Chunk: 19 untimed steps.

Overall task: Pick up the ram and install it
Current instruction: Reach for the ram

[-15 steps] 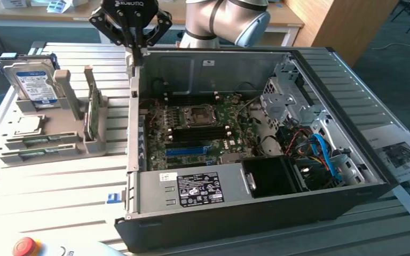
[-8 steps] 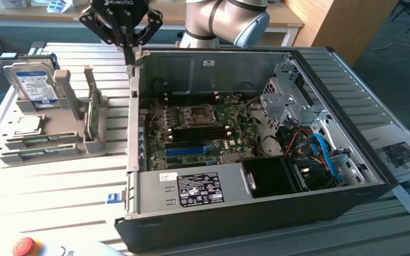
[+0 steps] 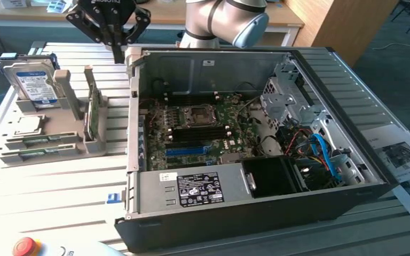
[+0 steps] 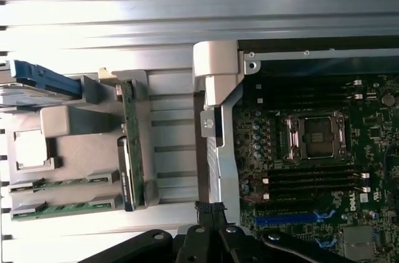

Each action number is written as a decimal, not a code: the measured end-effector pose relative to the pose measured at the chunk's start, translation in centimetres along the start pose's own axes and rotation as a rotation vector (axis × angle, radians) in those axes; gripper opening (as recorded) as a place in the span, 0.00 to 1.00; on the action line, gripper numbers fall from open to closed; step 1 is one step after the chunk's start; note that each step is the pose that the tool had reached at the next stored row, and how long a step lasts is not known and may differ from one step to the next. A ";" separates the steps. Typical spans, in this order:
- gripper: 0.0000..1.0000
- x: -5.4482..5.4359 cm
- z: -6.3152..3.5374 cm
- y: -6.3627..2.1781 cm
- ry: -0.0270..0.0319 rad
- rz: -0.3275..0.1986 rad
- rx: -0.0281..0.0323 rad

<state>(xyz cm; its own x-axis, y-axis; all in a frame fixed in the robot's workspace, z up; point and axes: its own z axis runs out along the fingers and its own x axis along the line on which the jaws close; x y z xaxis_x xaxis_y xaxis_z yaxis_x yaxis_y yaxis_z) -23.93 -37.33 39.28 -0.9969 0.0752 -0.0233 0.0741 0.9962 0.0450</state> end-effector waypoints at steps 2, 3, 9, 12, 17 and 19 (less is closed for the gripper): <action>0.11 0.5 -0.01 0.06 0.0000 0.000 0.0000; 0.11 0.8 -0.01 0.09 0.0000 0.000 0.0000; 0.11 2.6 -0.04 0.25 -0.0001 0.000 0.0000; 0.11 3.6 -0.06 0.29 0.0000 0.000 0.0000; 0.11 5.1 -0.08 0.38 0.0000 0.000 0.0000; 0.11 5.8 -0.10 0.42 0.0000 0.000 0.0000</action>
<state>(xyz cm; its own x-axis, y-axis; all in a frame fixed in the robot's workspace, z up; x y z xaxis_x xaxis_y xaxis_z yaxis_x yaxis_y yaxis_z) -29.65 -36.48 39.26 -0.9969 0.0752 -0.0233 0.0742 0.9962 0.0450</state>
